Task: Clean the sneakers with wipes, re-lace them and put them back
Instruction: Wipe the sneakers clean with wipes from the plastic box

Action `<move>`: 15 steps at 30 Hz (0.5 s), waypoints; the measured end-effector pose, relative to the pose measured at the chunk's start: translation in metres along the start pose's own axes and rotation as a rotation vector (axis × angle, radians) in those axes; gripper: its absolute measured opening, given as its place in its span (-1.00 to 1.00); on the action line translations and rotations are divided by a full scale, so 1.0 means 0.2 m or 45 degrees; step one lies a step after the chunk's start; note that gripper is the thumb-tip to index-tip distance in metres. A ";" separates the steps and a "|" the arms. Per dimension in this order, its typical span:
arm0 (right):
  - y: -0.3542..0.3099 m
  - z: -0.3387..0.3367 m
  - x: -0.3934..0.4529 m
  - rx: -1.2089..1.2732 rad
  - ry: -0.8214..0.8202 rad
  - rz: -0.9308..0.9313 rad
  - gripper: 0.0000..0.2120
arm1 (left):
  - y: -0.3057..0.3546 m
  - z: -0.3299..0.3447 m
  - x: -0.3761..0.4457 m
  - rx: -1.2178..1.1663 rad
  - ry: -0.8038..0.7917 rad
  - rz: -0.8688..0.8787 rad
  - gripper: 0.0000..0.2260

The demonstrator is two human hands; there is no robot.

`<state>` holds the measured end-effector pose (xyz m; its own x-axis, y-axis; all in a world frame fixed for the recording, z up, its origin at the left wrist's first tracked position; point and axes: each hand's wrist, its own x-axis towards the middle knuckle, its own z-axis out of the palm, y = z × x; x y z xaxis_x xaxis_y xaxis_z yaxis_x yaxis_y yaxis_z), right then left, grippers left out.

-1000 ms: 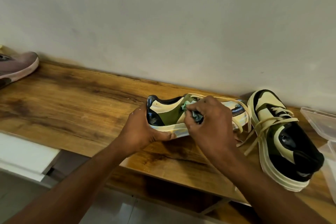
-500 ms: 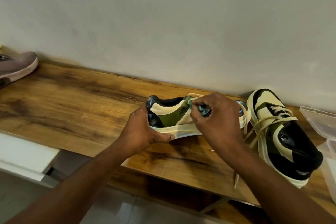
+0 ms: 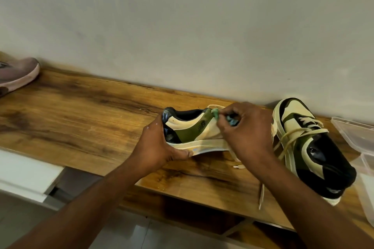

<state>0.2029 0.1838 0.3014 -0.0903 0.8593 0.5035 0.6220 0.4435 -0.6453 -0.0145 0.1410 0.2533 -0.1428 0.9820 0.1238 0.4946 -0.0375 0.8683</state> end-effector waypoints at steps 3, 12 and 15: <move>0.06 -0.04 0.04 -0.043 0.052 0.108 -0.93 | 0.00 0.01 0.00 0.019 0.003 -0.014 -0.20; -0.05 0.06 -0.03 0.084 -0.090 -0.045 -0.88 | 0.00 0.02 0.00 -0.008 0.004 -0.014 -0.18; 0.05 -0.01 0.05 -0.037 0.013 0.044 -0.91 | 0.01 0.01 -0.01 0.006 0.012 -0.013 -0.21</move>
<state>0.2099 0.1958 0.3007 -0.0607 0.8711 0.4873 0.6470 0.4061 -0.6453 -0.0110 0.1402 0.2537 -0.1559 0.9805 0.1194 0.4970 -0.0266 0.8674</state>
